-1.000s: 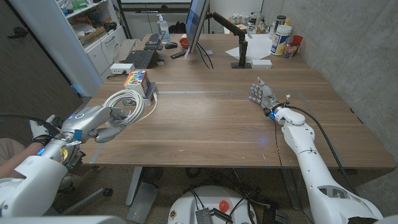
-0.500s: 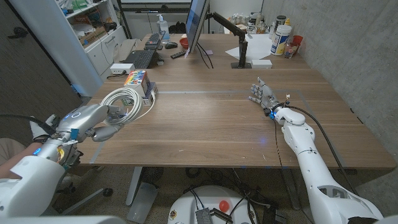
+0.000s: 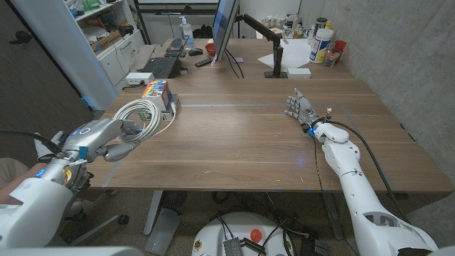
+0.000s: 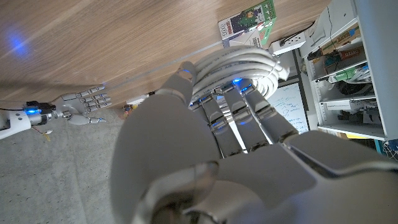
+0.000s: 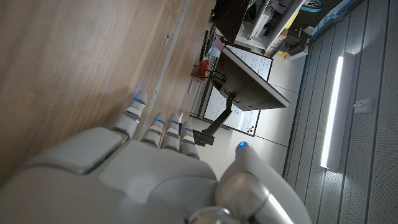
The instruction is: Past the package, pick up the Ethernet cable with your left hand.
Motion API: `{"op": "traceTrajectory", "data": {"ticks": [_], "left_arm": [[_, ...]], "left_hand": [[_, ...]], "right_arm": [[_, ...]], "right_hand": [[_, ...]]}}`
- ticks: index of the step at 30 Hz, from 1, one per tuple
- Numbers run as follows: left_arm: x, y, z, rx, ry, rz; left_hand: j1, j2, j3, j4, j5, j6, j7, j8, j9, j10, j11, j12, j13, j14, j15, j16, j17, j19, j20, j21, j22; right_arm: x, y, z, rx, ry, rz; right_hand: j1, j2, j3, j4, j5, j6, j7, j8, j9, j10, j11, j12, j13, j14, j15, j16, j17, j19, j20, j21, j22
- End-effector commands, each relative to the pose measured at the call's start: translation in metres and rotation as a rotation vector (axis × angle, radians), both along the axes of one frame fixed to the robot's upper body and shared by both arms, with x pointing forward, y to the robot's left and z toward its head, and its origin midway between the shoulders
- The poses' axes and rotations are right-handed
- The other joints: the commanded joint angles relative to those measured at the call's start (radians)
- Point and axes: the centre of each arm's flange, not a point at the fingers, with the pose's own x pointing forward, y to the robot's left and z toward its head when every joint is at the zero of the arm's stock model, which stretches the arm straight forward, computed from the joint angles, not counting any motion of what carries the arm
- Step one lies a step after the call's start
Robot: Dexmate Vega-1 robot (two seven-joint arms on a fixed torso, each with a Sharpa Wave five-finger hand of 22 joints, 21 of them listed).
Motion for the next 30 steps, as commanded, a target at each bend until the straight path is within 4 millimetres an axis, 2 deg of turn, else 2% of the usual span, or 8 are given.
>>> {"op": "traceTrajectory", "data": {"ticks": [1,30], "left_arm": [[-0.0017,0.002,-0.0019,0.004,0.004,0.016],[0.0009,0.0029,-0.0066,0.001,0.005,0.012]], "left_hand": [[0.15,0.149,-0.001,0.001,0.002,0.101,-0.043,0.037,0.019,0.03,-0.023,0.003,0.009,0.011,-0.144,0.001,0.005,-0.003,-0.027,0.006,0.001],[0.152,0.15,-0.007,0.003,0.003,0.099,-0.042,0.039,0.017,0.031,-0.023,-0.003,0.013,0.015,-0.144,-0.004,0.007,-0.008,-0.027,0.02,-0.001]], "right_arm": [[-0.0002,0.0001,-0.0003,0.007,0.002,0.003],[-0.0021,-0.0013,-0.0006,0.011,0.0,0.002]], "right_hand": [[-0.01,-0.005,-0.004,-0.001,0.003,0.0,-0.002,0.001,0.004,0.001,0.002,0.004,-0.001,-0.003,0.0,0.002,0.003,-0.003,0.001,0.0,0.003],[-0.04,-0.01,-0.021,0.019,0.003,0.002,-0.001,0.003,0.005,0.002,0.005,0.006,0.0,-0.007,0.009,0.005,0.007,-0.006,0.005,0.0,0.004]]}}
